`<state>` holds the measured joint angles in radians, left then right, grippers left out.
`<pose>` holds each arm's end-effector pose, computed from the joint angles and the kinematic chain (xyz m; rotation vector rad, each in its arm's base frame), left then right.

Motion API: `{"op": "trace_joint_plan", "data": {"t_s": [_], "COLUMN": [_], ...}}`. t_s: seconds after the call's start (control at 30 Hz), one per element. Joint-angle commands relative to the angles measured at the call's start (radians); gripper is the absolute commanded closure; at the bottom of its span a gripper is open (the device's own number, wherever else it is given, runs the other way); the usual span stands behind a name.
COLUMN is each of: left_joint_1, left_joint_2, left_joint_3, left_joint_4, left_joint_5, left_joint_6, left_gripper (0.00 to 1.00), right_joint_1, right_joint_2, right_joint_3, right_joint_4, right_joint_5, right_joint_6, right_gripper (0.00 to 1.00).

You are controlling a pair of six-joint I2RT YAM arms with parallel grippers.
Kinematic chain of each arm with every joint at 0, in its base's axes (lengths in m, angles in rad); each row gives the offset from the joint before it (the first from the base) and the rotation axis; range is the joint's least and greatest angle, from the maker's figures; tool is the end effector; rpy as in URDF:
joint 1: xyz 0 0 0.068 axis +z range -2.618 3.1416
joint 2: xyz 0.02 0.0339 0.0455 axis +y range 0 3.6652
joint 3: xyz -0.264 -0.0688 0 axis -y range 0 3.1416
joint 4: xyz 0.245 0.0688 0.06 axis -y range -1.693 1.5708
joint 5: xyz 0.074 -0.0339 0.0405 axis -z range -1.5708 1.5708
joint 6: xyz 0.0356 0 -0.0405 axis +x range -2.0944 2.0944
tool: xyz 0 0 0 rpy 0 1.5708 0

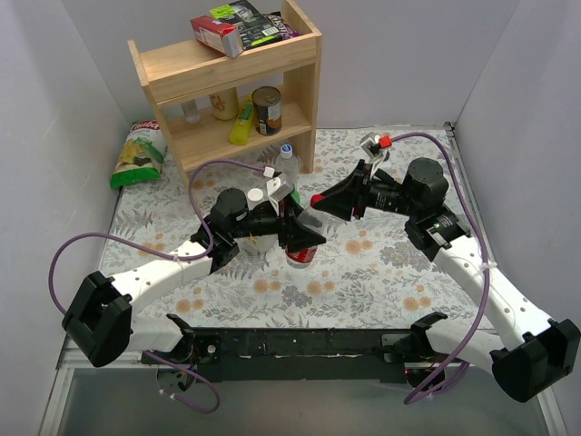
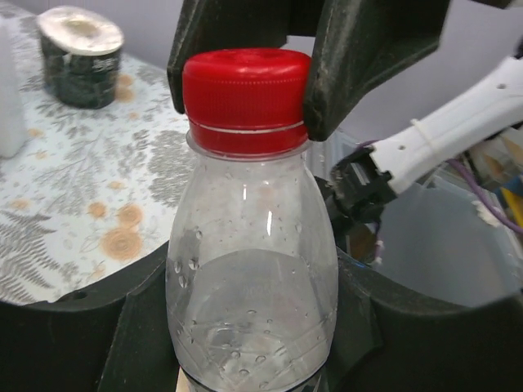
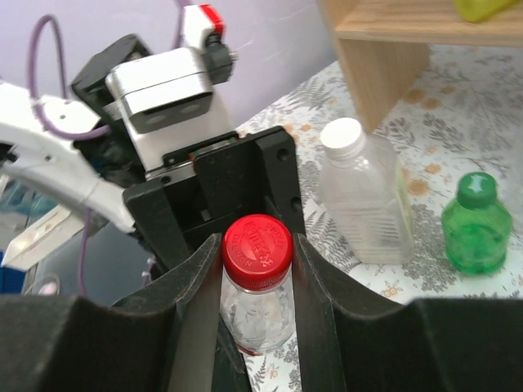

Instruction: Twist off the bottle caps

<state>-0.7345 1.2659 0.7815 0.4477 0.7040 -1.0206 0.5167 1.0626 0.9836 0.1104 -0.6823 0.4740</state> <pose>0.1972 -0.2092 0.3006 0.3875 1.9389 -1.8194 0.1994 0.1391 0.3878 -0.6189 1.5838 1.2819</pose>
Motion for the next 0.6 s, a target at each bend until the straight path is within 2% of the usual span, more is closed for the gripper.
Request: {"op": "trace_joint_plan", "data": {"t_s": [0.0, 0.27, 0.57], "left_joint_1": [-0.036, -0.034, -0.036], "left_joint_2": [-0.042, -0.017, 0.01], "left_joint_3": [-0.007, -0.007, -0.002], "left_joint_4": [0.239, 0.305, 0.321], "left_joint_5": [0.305, 0.374, 0.368], "left_joint_6": [-0.074, -0.136, -0.164], "left_gripper": [0.66, 0.67, 0.66], "right_joint_1": [0.013, 0.013, 0.013], "right_joint_2": [-0.012, -0.024, -0.019], "right_joint_3": [-0.008, 0.006, 0.006], "right_joint_4": [0.116, 0.081, 0.009], "right_joint_5": [-0.215, -0.361, -0.372], "right_joint_6": [-0.048, -0.132, -0.186], "right_gripper": [0.99, 0.99, 0.99]}}
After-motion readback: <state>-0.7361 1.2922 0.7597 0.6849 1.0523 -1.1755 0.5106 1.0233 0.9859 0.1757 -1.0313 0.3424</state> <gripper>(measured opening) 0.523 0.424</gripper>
